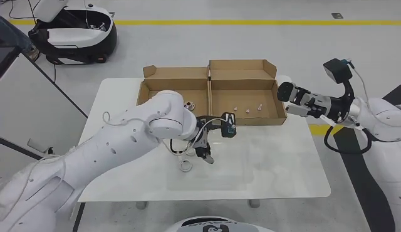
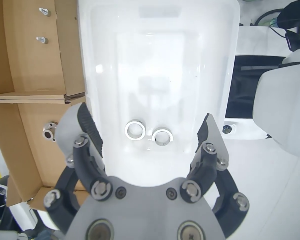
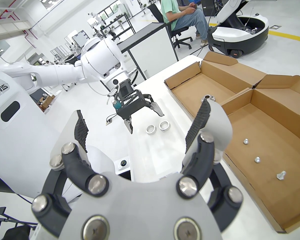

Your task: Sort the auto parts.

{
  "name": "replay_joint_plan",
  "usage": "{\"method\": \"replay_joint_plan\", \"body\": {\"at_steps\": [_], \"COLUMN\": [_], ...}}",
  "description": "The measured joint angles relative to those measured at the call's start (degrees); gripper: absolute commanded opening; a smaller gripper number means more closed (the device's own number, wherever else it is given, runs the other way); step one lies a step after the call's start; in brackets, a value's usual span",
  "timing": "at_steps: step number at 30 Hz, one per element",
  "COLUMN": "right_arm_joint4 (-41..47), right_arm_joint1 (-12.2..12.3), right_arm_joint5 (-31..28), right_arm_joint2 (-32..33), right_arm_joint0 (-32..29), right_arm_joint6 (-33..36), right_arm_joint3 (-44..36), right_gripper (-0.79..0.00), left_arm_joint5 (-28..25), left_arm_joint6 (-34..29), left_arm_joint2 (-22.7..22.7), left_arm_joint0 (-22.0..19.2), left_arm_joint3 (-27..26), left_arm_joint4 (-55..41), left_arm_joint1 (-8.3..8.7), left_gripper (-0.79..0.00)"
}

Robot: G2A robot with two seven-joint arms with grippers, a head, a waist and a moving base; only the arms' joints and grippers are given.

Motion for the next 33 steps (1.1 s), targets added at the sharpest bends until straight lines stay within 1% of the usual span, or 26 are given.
{"method": "replay_joint_plan", "body": {"at_steps": [1,2,4,7,8,12,16,18,20,21,26,32,33], "right_arm_joint4": [0.00,0.00,0.00,0.00,0.00,0.00,0.00,0.00,0.00,0.00,0.00,0.00,0.00], "right_arm_joint1": [0.00,0.00,0.00,0.00,0.00,0.00,0.00,0.00,0.00,0.00,0.00,0.00,0.00], "right_arm_joint5": [0.00,0.00,0.00,0.00,0.00,0.00,0.00,0.00,0.00,0.00,0.00,0.00,0.00], "right_arm_joint2": [0.00,0.00,0.00,0.00,0.00,0.00,0.00,0.00,0.00,0.00,0.00,0.00,0.00], "right_arm_joint0": [0.00,0.00,0.00,0.00,0.00,0.00,0.00,0.00,0.00,0.00,0.00,0.00,0.00], "right_arm_joint6": [0.00,0.00,0.00,0.00,0.00,0.00,0.00,0.00,0.00,0.00,0.00,0.00,0.00], "right_arm_joint3": [0.00,0.00,0.00,0.00,0.00,0.00,0.00,0.00,0.00,0.00,0.00,0.00,0.00], "right_gripper": [0.000,0.000,0.000,0.000,0.000,0.000,0.000,0.000,0.000,0.000,0.000,0.000,0.000], "left_arm_joint5": [-0.12,-0.28,-0.79,-1.03,-1.06,-0.77,0.02,0.20,0.44,0.66,0.87,1.14,1.18], "left_arm_joint6": [0.12,0.28,0.79,1.05,1.07,0.78,0.04,0.57,0.54,0.33,0.73,0.42,0.42], "left_arm_joint2": [0.63,1.27,2.68,4.13,4.45,6.49,8.65,9.17,9.67,10.11,11.54,12.76,12.87], "left_arm_joint0": [-0.51,-1.00,-2.01,-3.12,-3.28,-3.59,-3.85,-3.84,-3.87,-3.89,-3.60,-3.39,-3.37], "left_arm_joint3": [-0.13,-0.31,-0.54,-0.46,-0.43,-0.17,1.04,2.16,3.26,3.95,6.58,9.55,10.06], "left_arm_joint4": [-0.36,-0.62,-1.31,-1.21,-0.93,1.24,4.03,4.49,5.29,5.99,7.30,8.32,8.38], "left_arm_joint1": [0.46,0.89,1.74,2.59,2.75,2.88,2.25,1.68,1.16,0.78,-0.70,-2.30,-2.56], "left_gripper": [-0.449,-0.456,-0.462,-0.446,-0.437,-0.443,-0.471,-0.499,-0.493,-0.505,-0.511,-0.533,-0.551]}}
